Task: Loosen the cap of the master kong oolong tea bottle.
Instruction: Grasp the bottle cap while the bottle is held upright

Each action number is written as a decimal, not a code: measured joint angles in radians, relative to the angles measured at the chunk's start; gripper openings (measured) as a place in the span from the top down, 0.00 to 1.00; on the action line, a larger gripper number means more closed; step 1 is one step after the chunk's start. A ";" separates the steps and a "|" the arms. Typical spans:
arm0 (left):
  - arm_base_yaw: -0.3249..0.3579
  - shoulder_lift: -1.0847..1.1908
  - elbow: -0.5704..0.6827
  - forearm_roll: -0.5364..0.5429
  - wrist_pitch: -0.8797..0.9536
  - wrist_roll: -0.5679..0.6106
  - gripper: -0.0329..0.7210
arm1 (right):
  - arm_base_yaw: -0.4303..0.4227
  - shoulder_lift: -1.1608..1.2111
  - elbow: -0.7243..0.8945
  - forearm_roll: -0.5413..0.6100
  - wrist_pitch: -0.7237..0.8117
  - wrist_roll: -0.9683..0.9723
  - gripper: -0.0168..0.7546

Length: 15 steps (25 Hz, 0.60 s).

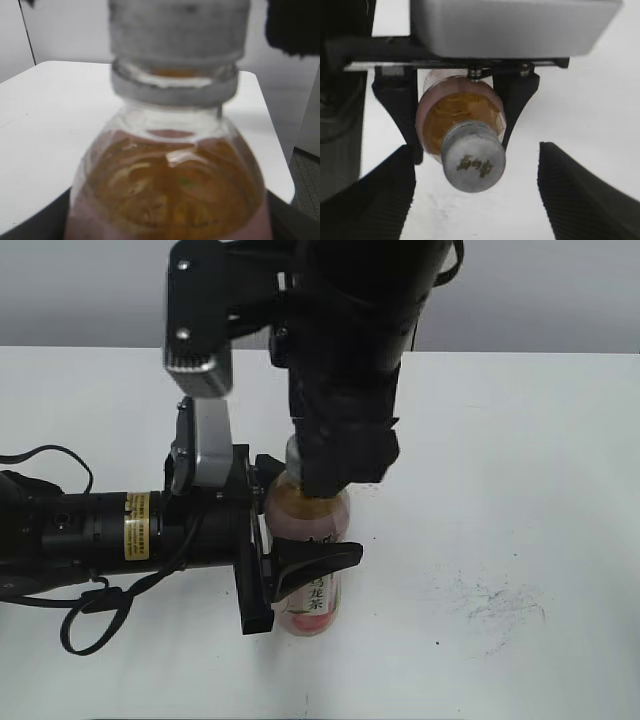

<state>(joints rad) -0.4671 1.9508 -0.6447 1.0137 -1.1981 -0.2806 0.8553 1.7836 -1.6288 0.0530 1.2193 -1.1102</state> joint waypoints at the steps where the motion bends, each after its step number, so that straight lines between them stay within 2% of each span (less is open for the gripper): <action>1: 0.000 0.000 0.000 0.000 0.000 0.000 0.37 | 0.000 0.003 0.000 0.000 0.000 0.124 0.24; 4: 0.000 0.000 0.000 0.000 0.000 0.000 0.37 | 0.000 0.011 0.000 0.001 0.000 0.480 0.24; 7: 0.000 0.000 0.000 0.000 0.000 0.000 0.37 | 0.000 0.017 0.000 0.011 0.000 0.726 0.30; 11: 0.000 0.000 0.000 0.000 0.000 -0.001 0.37 | 0.000 0.018 0.000 0.007 0.000 0.875 0.45; 15: 0.000 0.000 0.000 -0.002 0.000 -0.001 0.37 | 0.000 0.018 0.000 0.002 0.000 0.885 0.63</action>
<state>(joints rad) -0.4671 1.9508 -0.6447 1.0116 -1.1981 -0.2816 0.8553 1.8013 -1.6288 0.0550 1.2193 -0.2249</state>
